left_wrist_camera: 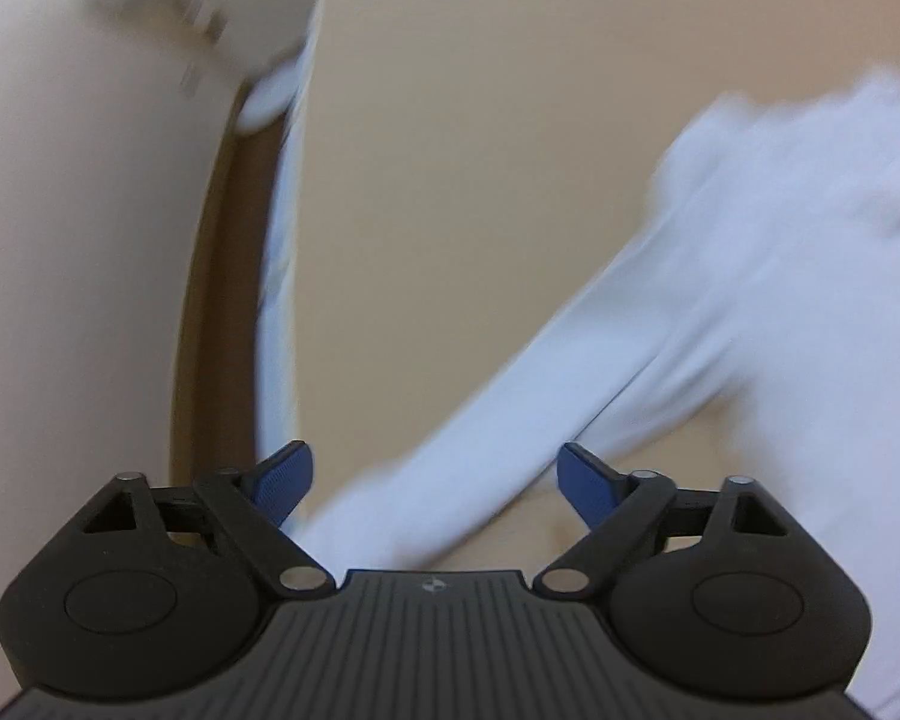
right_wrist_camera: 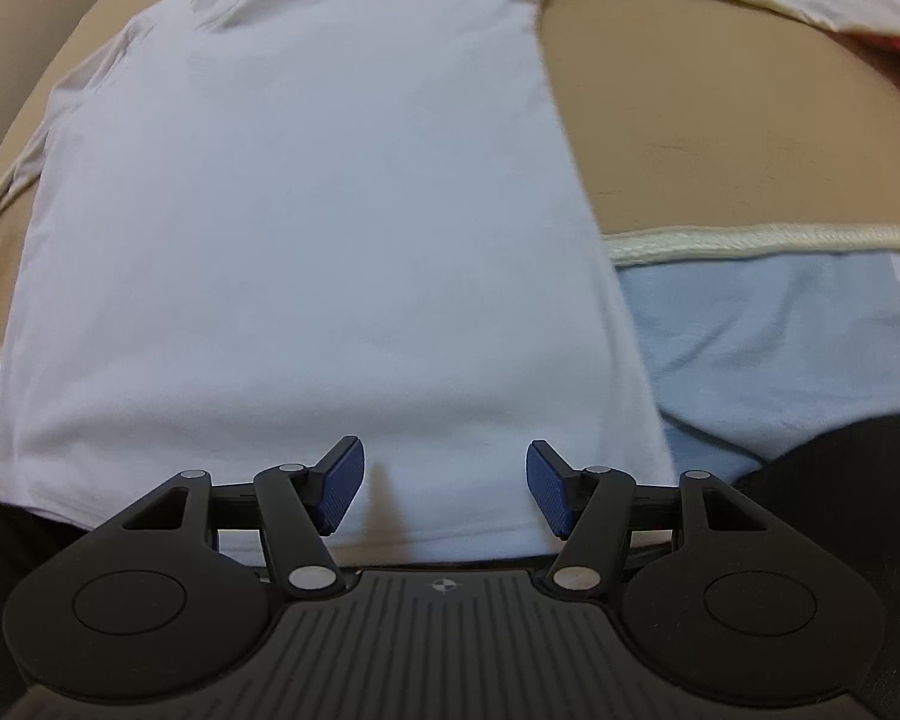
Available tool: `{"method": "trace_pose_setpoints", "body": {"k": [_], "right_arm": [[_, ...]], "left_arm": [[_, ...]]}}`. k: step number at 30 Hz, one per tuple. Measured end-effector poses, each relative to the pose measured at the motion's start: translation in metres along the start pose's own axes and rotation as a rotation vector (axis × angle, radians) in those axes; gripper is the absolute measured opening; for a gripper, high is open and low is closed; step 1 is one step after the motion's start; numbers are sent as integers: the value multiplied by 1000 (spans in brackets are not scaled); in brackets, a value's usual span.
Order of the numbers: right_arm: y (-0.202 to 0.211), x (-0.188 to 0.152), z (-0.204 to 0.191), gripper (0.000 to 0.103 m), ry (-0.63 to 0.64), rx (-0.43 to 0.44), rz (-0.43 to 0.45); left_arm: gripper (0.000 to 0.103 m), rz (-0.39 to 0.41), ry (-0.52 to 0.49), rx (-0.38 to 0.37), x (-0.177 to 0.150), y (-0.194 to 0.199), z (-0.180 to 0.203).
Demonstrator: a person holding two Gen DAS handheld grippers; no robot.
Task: Fold small clothes
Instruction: 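Grasp a shirt sleeve cuff with the left gripper and lift it, then lay the held sleeve across the shirt body and open the left gripper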
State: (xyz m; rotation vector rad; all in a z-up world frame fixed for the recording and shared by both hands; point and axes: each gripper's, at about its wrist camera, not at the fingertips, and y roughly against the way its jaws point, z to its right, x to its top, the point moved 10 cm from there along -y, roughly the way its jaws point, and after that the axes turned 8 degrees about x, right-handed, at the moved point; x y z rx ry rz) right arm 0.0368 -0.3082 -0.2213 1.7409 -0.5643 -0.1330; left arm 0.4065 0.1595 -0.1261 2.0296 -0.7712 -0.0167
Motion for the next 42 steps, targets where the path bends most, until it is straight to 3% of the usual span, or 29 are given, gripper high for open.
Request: {"method": "trace_pose_setpoints", "body": {"k": [1, 3, 5, 8, 9, 11, 13, 17, 20, 23, 26, 27, 28, 29, 30, 32, 34, 39, 42], "right_arm": [[-1, -2, -5, 62, 14, -5, -6], [-4, -6, -22, 62, 53, -13, -29], [-7, -10, -36, 62, 87, -31, -52], [-6, -14, -47, 62, 123, -47, -69], [-7, -14, -52, 62, 136, -49, -74], [-5, -15, -62, 62, 166, -49, -77], [-2, -15, -65, 62, 196, -49, -76], [0, -15, -71, 62, 217, -29, -46], [-1, -21, -67, 62, 185, 2, -28], [-7, -20, -58, 62, 141, 34, -8], [-1, -20, -41, 62, 86, 62, 17], [5, -17, -35, 62, 70, 70, 40], [12, -12, -28, 62, 59, 74, 63], [21, -8, -22, 62, 50, 78, 92], [30, -1, -14, 62, 42, 88, 126], [44, 11, -2, 62, 28, 104, 184], [52, 29, 6, 63, 19, 122, 233], [52, 98, 0, 63, -21, 209, 336], [33, 142, -23, 64, -81, 318, 355]], "left_arm": [[54, -68, -4, 27, -26, -29, -9], [35, -189, 1, 61, -66, -73, -20], [35, -241, 32, 73, -88, -102, -27], [35, -253, 79, 97, -94, -125, -34], [32, -249, 97, 102, -90, -129, -38], [7, -286, 134, 81, -85, -134, -42], [6, -329, 164, 53, -80, -133, -44], [6, -376, 215, -96, -61, -92, -40], [6, -275, 231, -242, -16, -13, -28], [6, -133, 197, -378, 53, 88, 17], [15, -25, 167, -485, 120, 169, 87], [43, 5, 155, -523, 139, 194, 112], [78, 42, 135, -555, 150, 213, 132], [91, 101, 111, -568, 161, 233, 147], [96, 162, 105, -550, 166, 244, 152], [97, 238, 84, -490, 166, 249, 150], [101, 236, 102, -443, 153, 238, 138], [101, 117, 227, -297, 100, 150, 90], [101, 14, 291, -317, 67, 95, 87]]}}
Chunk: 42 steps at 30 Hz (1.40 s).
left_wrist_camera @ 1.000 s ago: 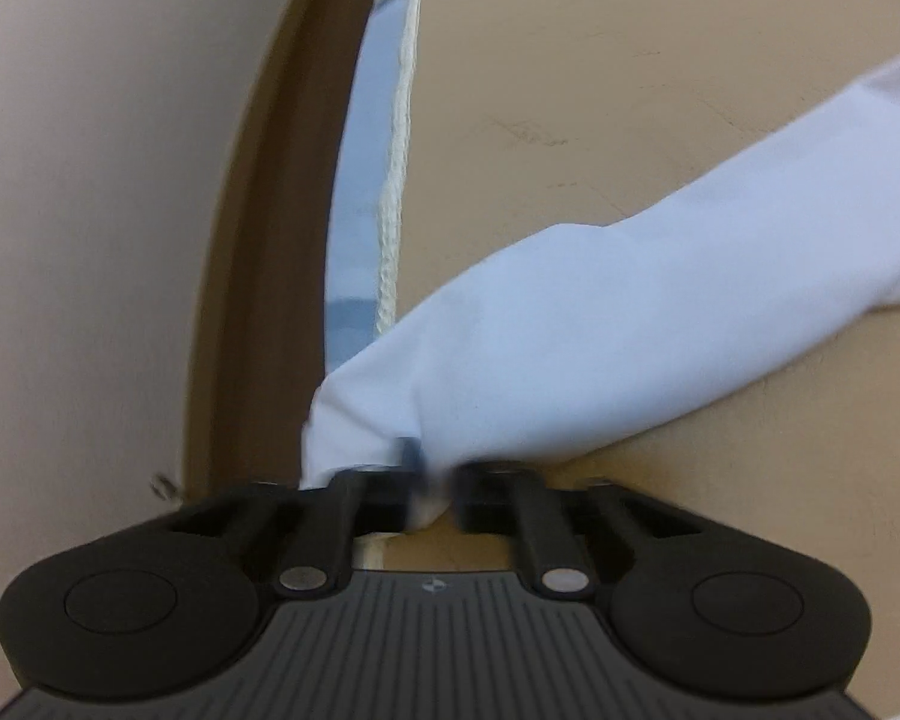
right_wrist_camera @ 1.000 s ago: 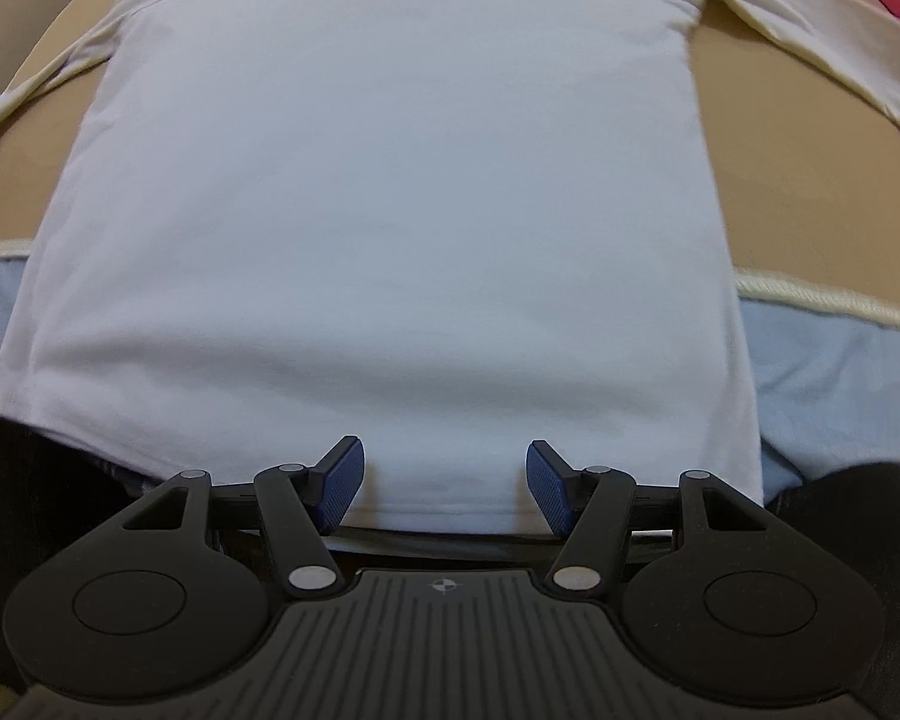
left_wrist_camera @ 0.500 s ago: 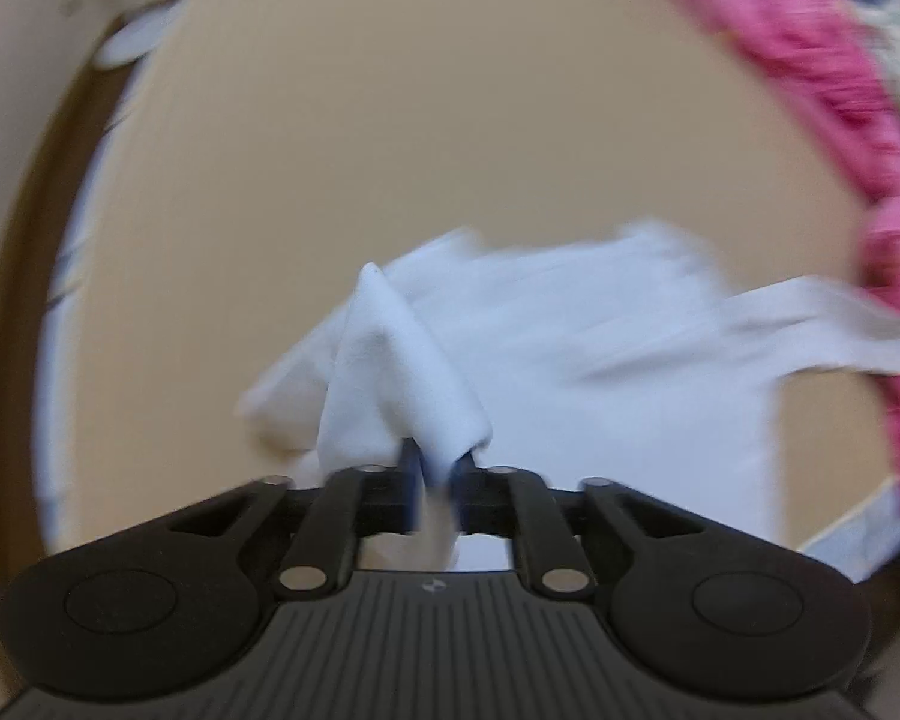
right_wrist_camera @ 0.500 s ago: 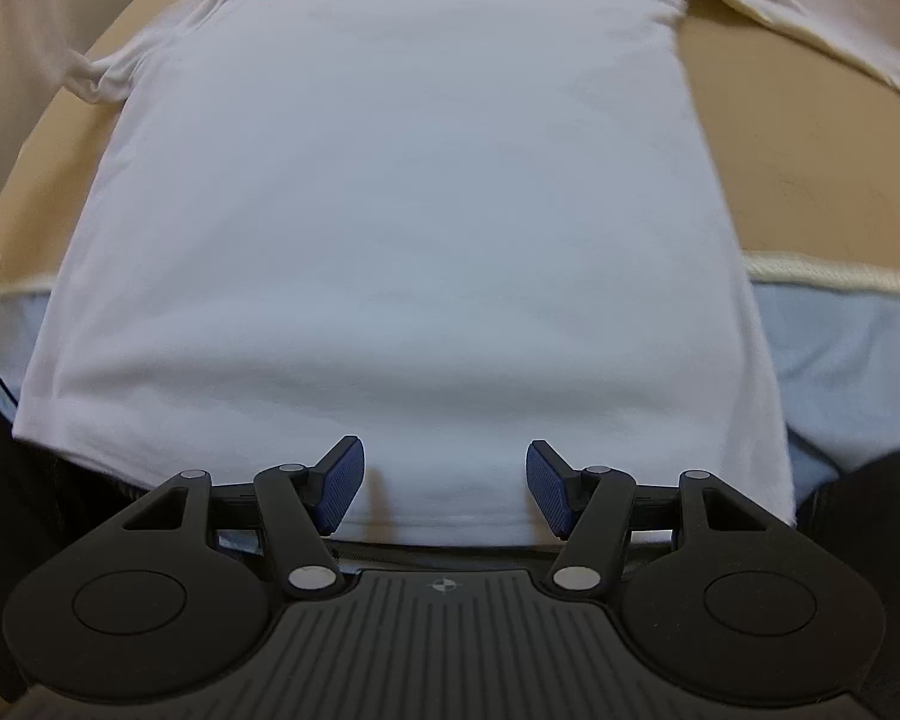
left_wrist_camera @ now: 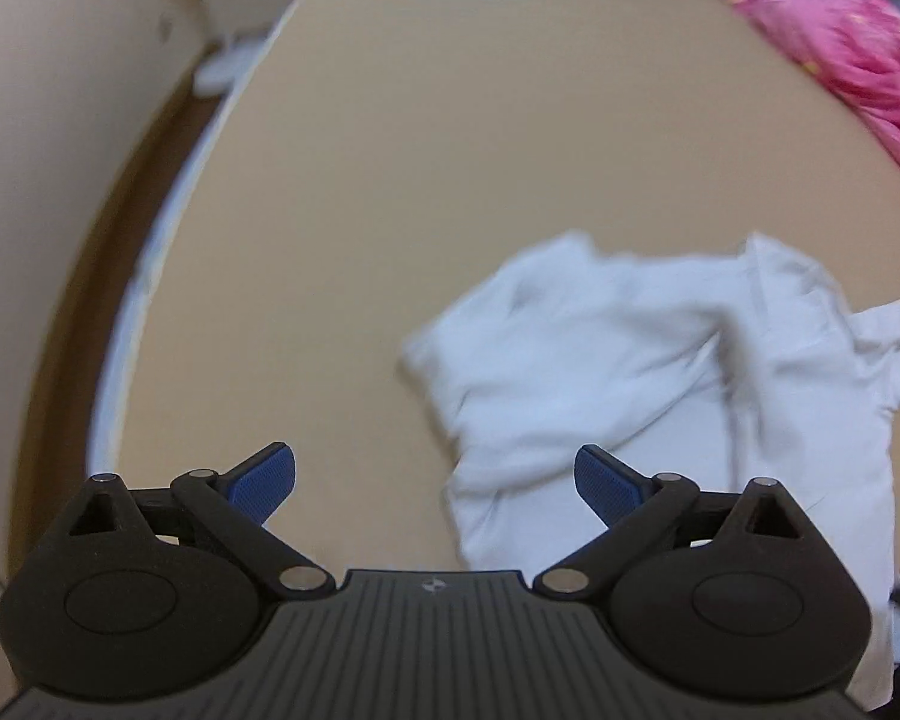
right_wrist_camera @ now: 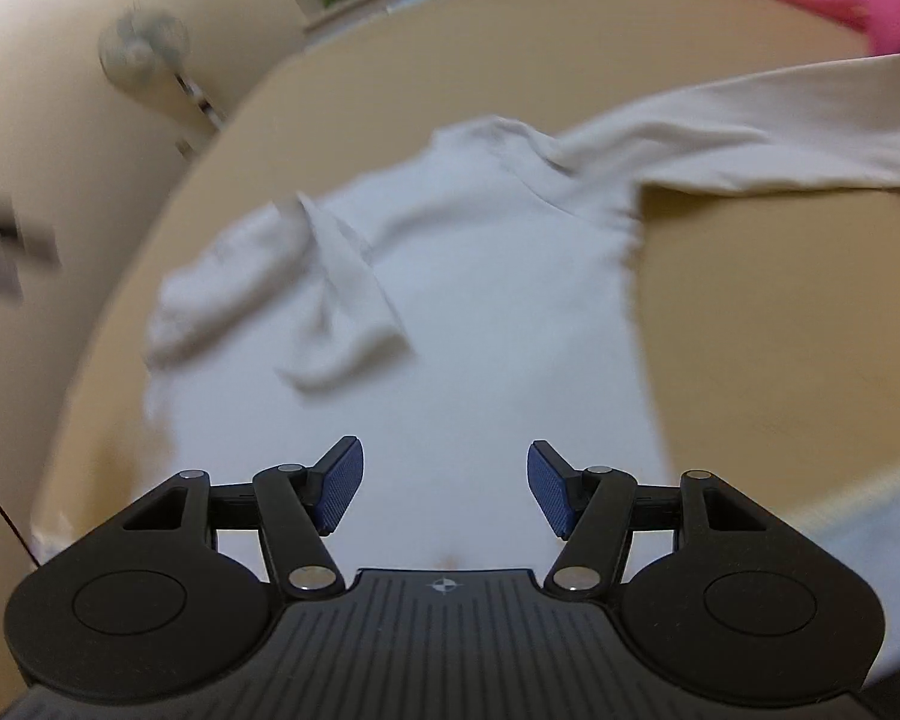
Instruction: Fold small clothes
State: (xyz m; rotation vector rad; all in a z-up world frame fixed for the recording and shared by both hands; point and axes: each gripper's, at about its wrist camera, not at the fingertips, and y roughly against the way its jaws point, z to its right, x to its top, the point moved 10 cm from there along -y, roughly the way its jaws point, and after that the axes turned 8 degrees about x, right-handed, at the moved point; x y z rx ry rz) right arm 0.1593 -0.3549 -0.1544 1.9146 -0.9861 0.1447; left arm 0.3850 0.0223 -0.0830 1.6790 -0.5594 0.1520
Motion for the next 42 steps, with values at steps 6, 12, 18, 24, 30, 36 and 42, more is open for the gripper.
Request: {"method": "trace_pose_setpoints", "body": {"k": [6, 12, 18, 24, 30, 36, 42], "right_arm": [[-92, 20, 7, 64, -262, 35, -23], [-114, 34, -38, 3, -1, 85, -58], [-51, 142, -54, 2, 226, 128, 102], [-101, 168, 81, 0, 17, -200, 7], [-111, 138, 85, 14, -80, -161, 40], [-141, 117, 62, 60, -34, -36, -39], [-165, 110, 7, 4, 159, 12, -74]], "left_arm": [[101, -124, 180, -114, -22, -83, -16], [47, -170, 271, -245, -14, -124, 25], [21, -152, 101, -154, -16, -136, 41], [21, -159, 11, 11, -23, -147, 5], [85, -118, 16, -7, -19, -137, -1], [90, -102, 172, -109, -11, -143, -17], [89, -42, 254, -155, 12, -150, -10]]}}
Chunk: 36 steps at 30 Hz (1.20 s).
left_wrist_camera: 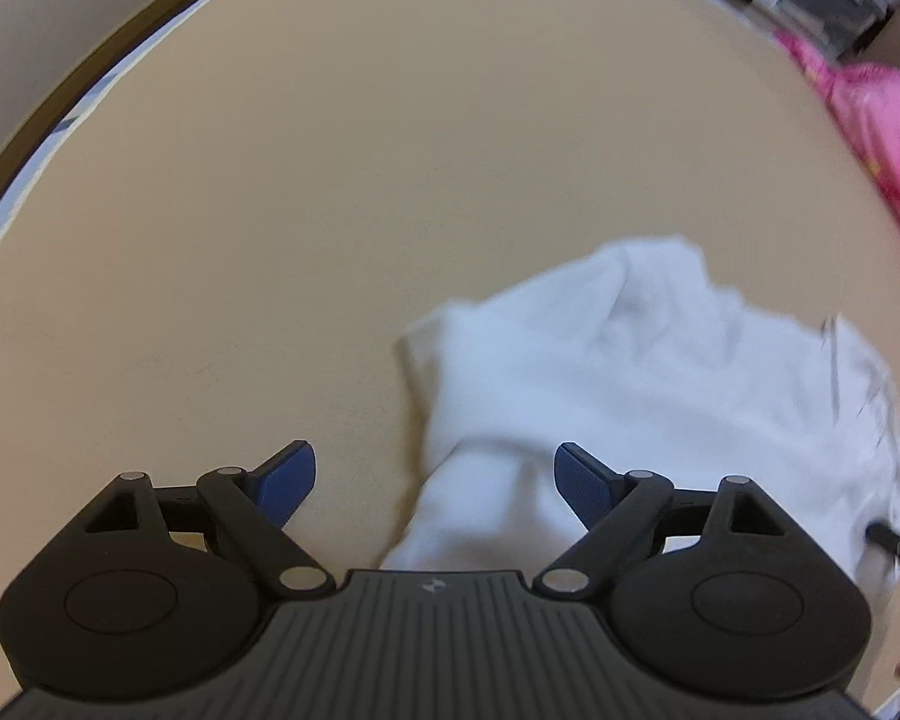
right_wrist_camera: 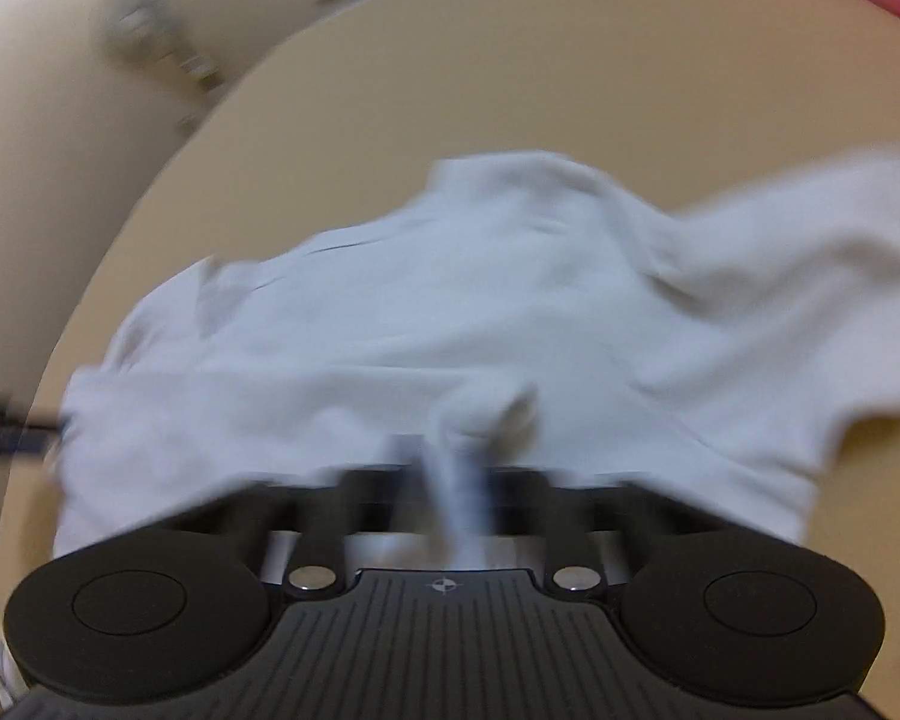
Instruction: Fold small clothes
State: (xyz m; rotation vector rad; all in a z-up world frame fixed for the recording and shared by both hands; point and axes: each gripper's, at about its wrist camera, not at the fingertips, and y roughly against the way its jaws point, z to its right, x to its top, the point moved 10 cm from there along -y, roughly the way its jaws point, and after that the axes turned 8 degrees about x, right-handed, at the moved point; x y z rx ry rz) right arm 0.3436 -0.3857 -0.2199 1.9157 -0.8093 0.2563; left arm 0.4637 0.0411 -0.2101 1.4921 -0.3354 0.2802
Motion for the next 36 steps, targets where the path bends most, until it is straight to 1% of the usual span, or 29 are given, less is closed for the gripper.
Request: {"method": "trace_pose_setpoints", "body": {"k": [2, 3, 4, 5, 6, 7, 8, 10, 12, 13, 14, 15, 16, 17, 18, 19, 20, 21, 22, 23, 25, 26, 28, 30, 31, 33, 34, 35, 36], "right_arm": [[14, 19, -28, 4, 80, 21, 54], [24, 34, -42, 4, 109, 38, 95], [31, 47, -49, 4, 120, 47, 123], [42, 63, -57, 4, 131, 56, 159], [51, 76, -58, 4, 131, 61, 185], [56, 86, -56, 4, 124, 62, 196], [56, 93, -48, 4, 120, 45, 195], [48, 97, -22, 4, 106, -34, 172], [16, 87, 24, 4, 23, -143, 85], [6, 82, 40, 4, -2, -197, 56], [-11, 72, 58, 7, -14, -266, 23], [-23, 64, 66, 21, -9, -305, -6], [-31, 59, 68, 30, -6, -336, -12], [-27, 57, 67, 42, -14, -353, 30], [-21, 56, 63, 51, -30, -345, 69], [-12, 55, 57, 55, -49, -323, 103], [0, 52, 49, 55, -66, -298, 145], [11, 48, 40, 56, -82, -269, 191], [16, 41, 28, 57, -97, -216, 219], [17, 32, 10, 54, -114, -125, 216], [-3, 2, -44, 51, -202, 144, 142], [-15, -9, -65, 46, -240, 231, 104], [-54, -32, -112, 46, -331, 367, 16], [-94, -47, -144, 46, -451, 422, -32], [-113, -52, -156, 46, -522, 445, -52], [-138, -63, -176, 46, -690, 483, -62], [-146, -67, -187, 46, -750, 501, -65], [-156, -68, -194, 45, -792, 502, -57], [-165, -65, -199, 38, -798, 490, -33]], "left_arm": [[81, 17, 40, -28, 14, -4, 8], [59, 20, 65, -41, 21, -7, 11], [26, 21, 81, -53, 28, -9, 15], [13, 34, 99, -63, 33, -9, 16], [8, 65, 117, -77, 38, -5, 18], [8, 97, 115, -89, 40, 0, 19], [8, 132, 97, -77, 40, 6, 20], [8, 168, 71, -13, 39, 9, 15], [8, 185, 95, 73, 40, 5, 0], [8, 191, 127, 124, 41, 3, -11], [8, 183, 164, 150, 42, 1, -19], [11, 158, 196, 150, 42, -2, -25], [17, 118, 219, 110, 40, -7, -27], [22, 83, 227, 54, 39, -8, -26], [42, 56, 224, 6, 36, -8, -24], [64, 41, 210, -21, 33, -7, -22], [73, 49, 188, -38, 31, -4, -19], [87, 60, 161, -54, 28, 0, -17], [89, 62, 131, -67, 25, 1, -13], [89, 45, 97, -88, 19, -1, -6], [89, -16, 49, -113, 7, -14, 5], [89, -40, 25, -108, 3, -21, 10], [84, -72, 7, -88, -2, -33, 16], [84, -76, 23, -112, 1, -36, 20], [84, -80, 35, -144, 4, -35, 22], [84, -94, 57, -191, 9, -35, 26], [80, -99, 60, -205, 11, -36, 27], [74, -99, 57, -209, 11, -37, 27], [52, -101, 46, -198, 12, -35, 32]]}}
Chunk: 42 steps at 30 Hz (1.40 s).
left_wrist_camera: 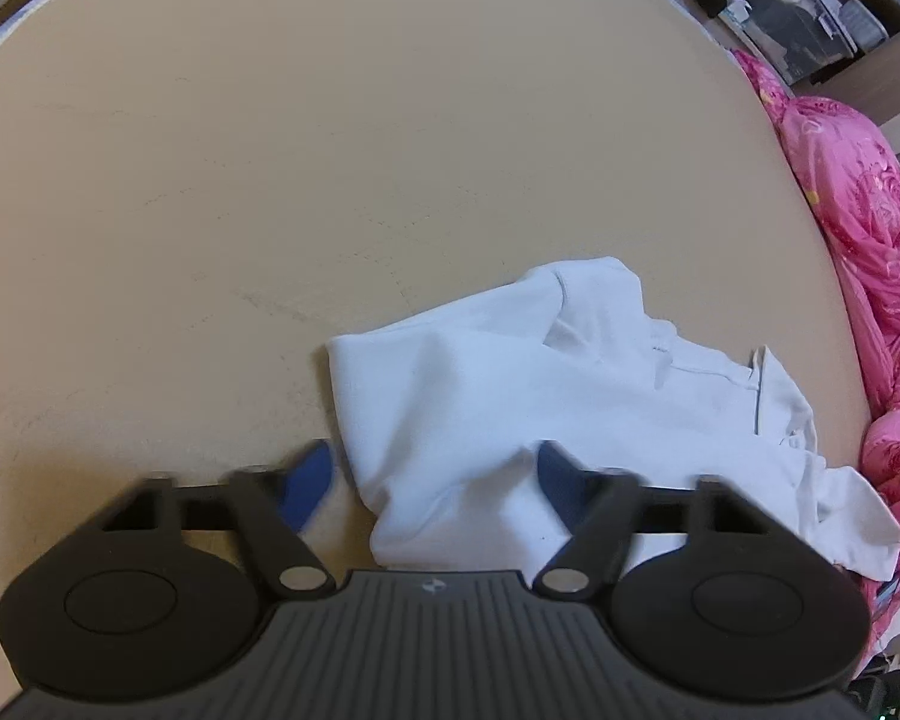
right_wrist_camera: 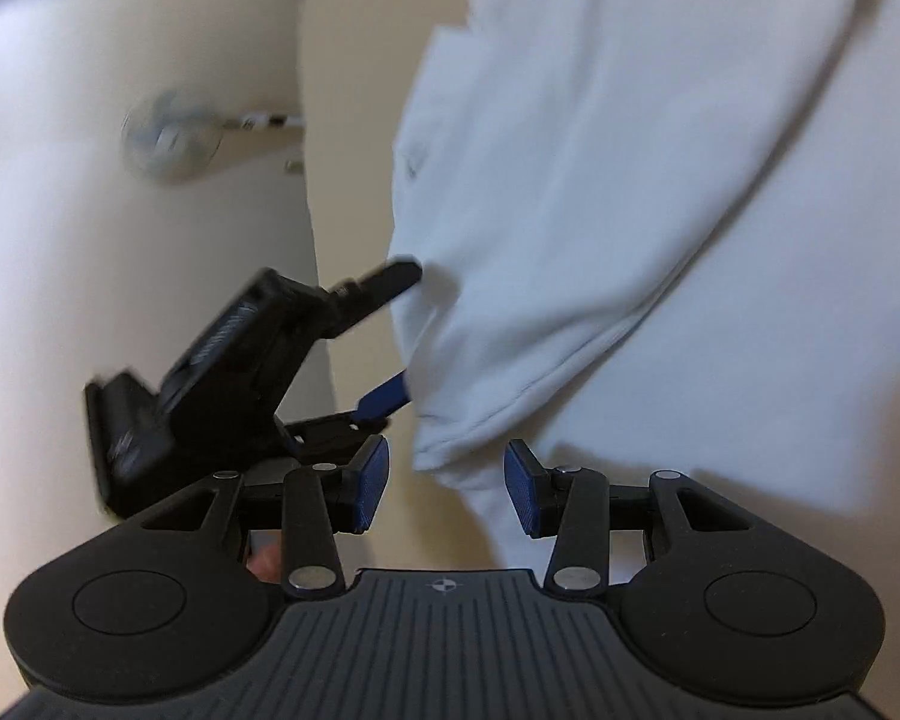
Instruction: Fold small clothes
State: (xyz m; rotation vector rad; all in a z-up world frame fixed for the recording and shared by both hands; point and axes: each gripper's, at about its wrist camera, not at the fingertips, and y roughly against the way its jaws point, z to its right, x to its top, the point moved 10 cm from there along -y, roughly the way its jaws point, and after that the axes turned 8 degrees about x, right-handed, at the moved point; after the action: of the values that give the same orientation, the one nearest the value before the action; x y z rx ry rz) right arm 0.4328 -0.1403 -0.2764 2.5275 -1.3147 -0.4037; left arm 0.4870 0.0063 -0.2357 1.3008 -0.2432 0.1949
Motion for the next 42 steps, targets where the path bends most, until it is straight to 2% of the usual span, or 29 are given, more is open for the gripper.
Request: {"method": "trace_pose_setpoints", "body": {"k": [1, 2, 3, 5, 6, 8, 10, 11, 12, 13, 14, 15, 16, 17, 19, 20, 22, 24, 25, 26, 27, 28, 29, 31, 33, 36, 38, 42], "right_arm": [[-7, 3, -3, 31, 38, -13, 23], [-14, 5, -8, 8, 85, -26, 48], [-15, 1, -6, 3, 115, -36, 48], [-21, -13, -5, 3, 175, -73, -5], [-24, -26, -2, 3, 245, -117, -40], [-25, -40, 7, 2, 339, -177, -63], [-25, -41, 7, 0, 395, -168, -62], [-23, -42, 6, 0, 425, -182, -84], [-22, -46, 2, 0, 462, -199, -114], [-8, -53, -3, 3, 492, -203, -142], [2, -59, -2, 4, 532, -211, -180], [16, -62, -7, 5, 578, -218, -192], [32, -60, -16, 6, 635, -211, -166], [51, -51, -28, 13, 719, -205, -106], [92, -19, -43, 29, 879, -250, 73], [110, 2, -48, 40, 929, -296, 161], [132, 43, -43, 48, 965, -406, 259], [147, 80, -19, 48, 946, -528, 264], [151, 93, 3, 47, 915, -618, 212], [141, 100, 23, 45, 894, -667, 161], [149, 96, 22, 43, 928, -630, 162], [161, 89, 19, 43, 934, -639, 149], [174, 81, 18, 46, 909, -664, 127], [207, 58, 8, 51, 851, -592, 138], [251, 29, -11, 67, 830, -531, 183], [308, -22, -34, 82, 874, -507, 205], [337, -50, -42, 85, 928, -513, 213], [380, -90, -58, 87, 1020, -533, 297]], "left_arm": [[29, -3, -15, 30, -1, -2, 0], [22, 0, -28, 71, 0, -2, -2], [13, 12, -37, 81, 1, -1, -2], [11, 45, -39, 80, 4, 3, -2], [10, 55, -44, 90, 5, 3, -2], [10, 44, -53, 111, 6, -2, -4], [11, 47, -51, 119, 8, -4, -2], [15, 57, -48, 127, 10, -4, -2], [26, 66, -42, 141, 11, -4, -4], [45, 73, -33, 157, 12, -3, -6], [57, 77, -25, 184, 11, 1, -12], [73, 82, -20, 209, 10, 4, -16], [80, 102, -25, 225, 8, 11, -19], [83, 120, -30, 233, 4, 19, -22], [86, 145, -42, 248, -8, 33, -24], [86, 152, -58, 256, -13, 37, -23], [90, 168, -105, 294, -31, 41, -16], [97, 156, -166, 345, -50, 33, -9], [100, 128, -203, 398, -62, 23, -8], [100, 99, -235, 443, -71, 16, -11], [103, 103, -249, 473, -81, 10, -10], [103, 144, -230, 498, -86, 17, -12], [103, 150, -219, 515, -93, 25, -12], [102, 135, -225, 527, -115, 44, -7], [102, 177, -252, 514, -142, 75, 2], [102, 221, -269, 493, -188, 120, 21], [102, 242, -256, 455, -220, 147, 33], [102, 242, -269, 392, -268, 172, 74]]}}
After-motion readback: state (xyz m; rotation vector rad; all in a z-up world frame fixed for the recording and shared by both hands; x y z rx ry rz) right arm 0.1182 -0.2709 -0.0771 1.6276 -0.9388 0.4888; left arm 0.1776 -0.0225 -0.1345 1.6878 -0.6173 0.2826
